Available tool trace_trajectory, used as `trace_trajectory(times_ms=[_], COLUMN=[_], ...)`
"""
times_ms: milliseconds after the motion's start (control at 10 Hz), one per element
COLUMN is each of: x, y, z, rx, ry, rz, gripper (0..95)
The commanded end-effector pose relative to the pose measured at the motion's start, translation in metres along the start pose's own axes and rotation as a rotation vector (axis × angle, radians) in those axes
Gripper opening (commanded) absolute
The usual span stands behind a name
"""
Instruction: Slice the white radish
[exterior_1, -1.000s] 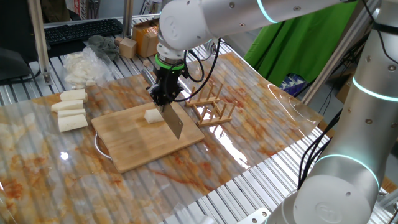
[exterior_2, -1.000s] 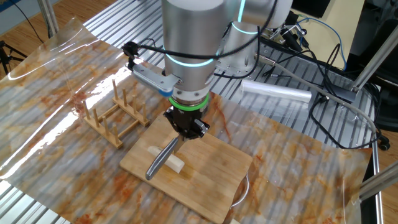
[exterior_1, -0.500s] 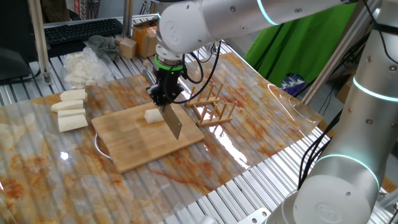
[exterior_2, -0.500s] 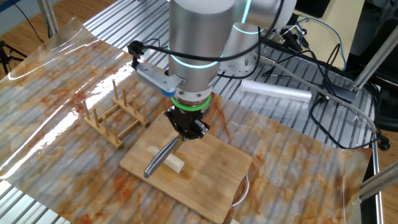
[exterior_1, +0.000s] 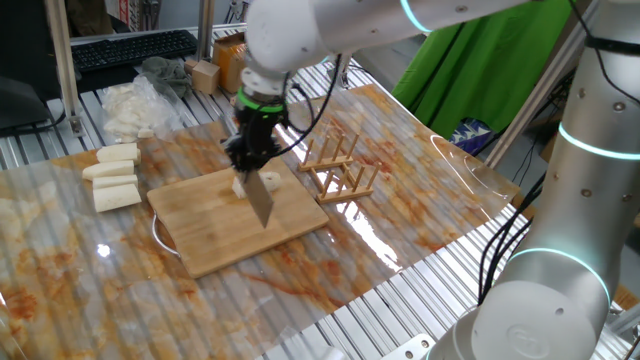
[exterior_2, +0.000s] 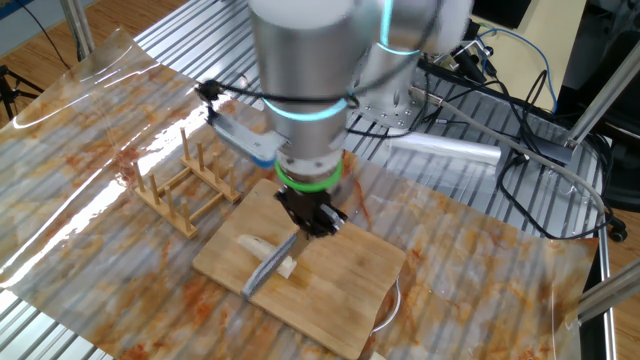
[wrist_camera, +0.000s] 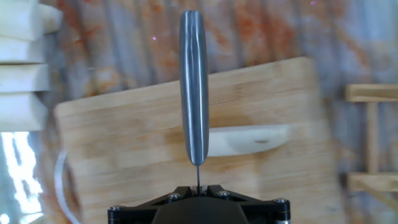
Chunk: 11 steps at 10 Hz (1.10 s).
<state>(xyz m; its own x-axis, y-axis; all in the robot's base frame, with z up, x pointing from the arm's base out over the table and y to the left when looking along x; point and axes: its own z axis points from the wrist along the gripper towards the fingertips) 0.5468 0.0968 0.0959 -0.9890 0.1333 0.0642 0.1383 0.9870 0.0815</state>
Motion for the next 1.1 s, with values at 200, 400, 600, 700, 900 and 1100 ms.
trace_trajectory(times_ms=[200,400,600,700,900,1100], x=[-0.008,-0.012,-0.017,-0.020,-0.022,-0.024], y=[0.012,0.016,0.021,0.022,0.023,0.023], z=[0.017,0.028,0.042,0.048,0.055,0.061], rx=[0.053,0.060,0.082,0.080,0.081,0.080], ry=[-0.024,-0.055,-0.073,-0.077,-0.088,-0.094], rz=[-0.044,-0.065,-0.077,-0.076,-0.077,-0.077], gripper=[0.0,0.0,0.0,0.0,0.0,0.0])
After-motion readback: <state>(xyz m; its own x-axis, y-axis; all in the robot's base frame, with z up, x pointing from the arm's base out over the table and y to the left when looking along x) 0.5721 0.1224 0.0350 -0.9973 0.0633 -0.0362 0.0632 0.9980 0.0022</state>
